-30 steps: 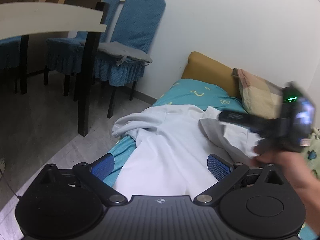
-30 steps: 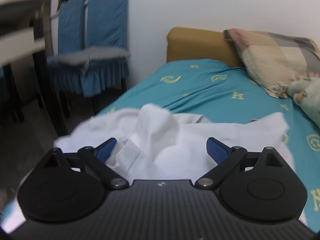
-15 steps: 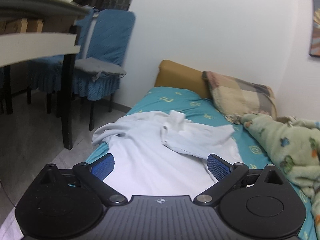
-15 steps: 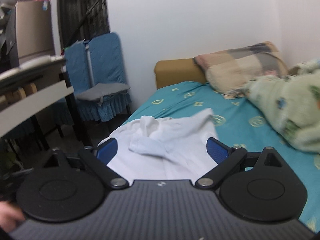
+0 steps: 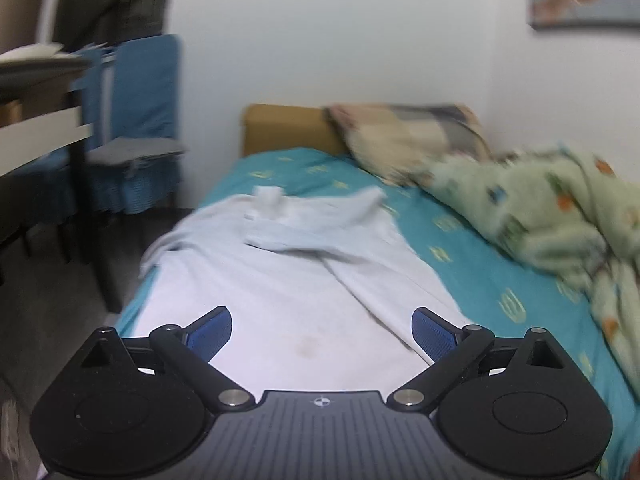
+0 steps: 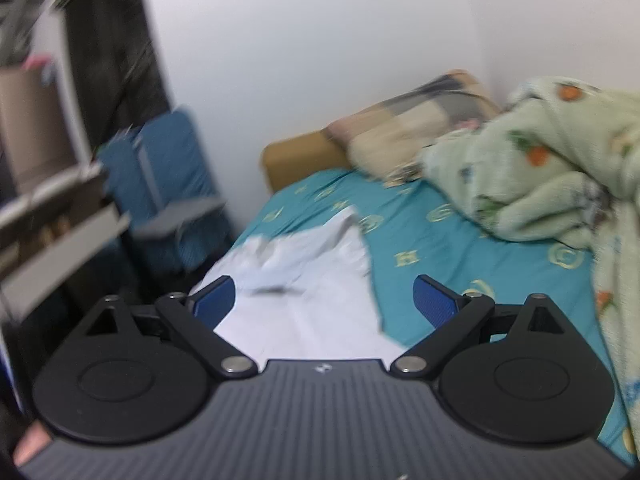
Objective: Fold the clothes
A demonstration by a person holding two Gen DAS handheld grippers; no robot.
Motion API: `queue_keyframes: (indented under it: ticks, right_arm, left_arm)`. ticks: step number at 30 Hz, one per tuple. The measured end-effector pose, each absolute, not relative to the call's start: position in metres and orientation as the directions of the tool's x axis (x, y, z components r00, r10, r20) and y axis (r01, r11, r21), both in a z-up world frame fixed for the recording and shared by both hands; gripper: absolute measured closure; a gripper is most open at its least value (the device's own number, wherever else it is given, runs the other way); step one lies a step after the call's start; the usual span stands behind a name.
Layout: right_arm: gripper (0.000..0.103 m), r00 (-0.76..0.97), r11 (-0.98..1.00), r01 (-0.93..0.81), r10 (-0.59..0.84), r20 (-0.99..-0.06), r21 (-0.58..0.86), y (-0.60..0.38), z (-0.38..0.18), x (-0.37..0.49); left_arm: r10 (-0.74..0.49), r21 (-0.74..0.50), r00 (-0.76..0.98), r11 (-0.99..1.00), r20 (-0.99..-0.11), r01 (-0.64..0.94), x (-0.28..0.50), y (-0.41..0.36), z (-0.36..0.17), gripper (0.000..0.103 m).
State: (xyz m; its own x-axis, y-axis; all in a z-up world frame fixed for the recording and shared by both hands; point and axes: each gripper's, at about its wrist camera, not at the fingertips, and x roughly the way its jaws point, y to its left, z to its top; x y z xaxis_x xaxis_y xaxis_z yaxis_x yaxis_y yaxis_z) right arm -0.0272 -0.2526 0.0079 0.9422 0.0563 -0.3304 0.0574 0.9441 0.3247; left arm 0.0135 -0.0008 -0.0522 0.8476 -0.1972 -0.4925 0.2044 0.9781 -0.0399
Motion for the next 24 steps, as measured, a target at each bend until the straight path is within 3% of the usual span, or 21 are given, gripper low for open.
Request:
queue_keyframes:
  ticks: [7, 13, 18, 21, 24]
  right_arm:
    - [0.006, 0.944, 0.889, 0.193, -0.052, -0.326, 0.415, -0.315, 0.004, -0.032]
    - [0.006, 0.932, 0.838, 0.270, -0.103, -0.347, 0.475, -0.352, -0.012, -0.030]
    - [0.006, 0.919, 0.787, 0.331, -0.144, -0.367, 0.521, -0.383, -0.025, -0.028]
    - [0.006, 0.910, 0.753, 0.366, -0.167, -0.380, 0.546, -0.401, -0.033, -0.027]
    - [0.006, 0.900, 0.717, 0.400, -0.189, -0.394, 0.570, -0.420, -0.041, -0.026]
  left_arm:
    - [-0.319, 0.051, 0.760, 0.907, -0.567, 0.419, -0.003, -0.085, -0.073, 0.014]
    - [-0.424, -0.008, 0.647, 0.840, -0.634, 0.543, 0.000, -0.174, -0.094, 0.021]
    - [-0.495, -0.041, 0.556, 0.770, -0.667, 0.636, -0.003, -0.246, -0.123, 0.022]
    - [-0.486, -0.031, 0.533, 0.758, -0.693, 0.651, 0.000, -0.272, -0.142, 0.023]
    - [-0.474, -0.021, 0.510, 0.747, -0.718, 0.664, 0.003, -0.298, -0.162, 0.039]
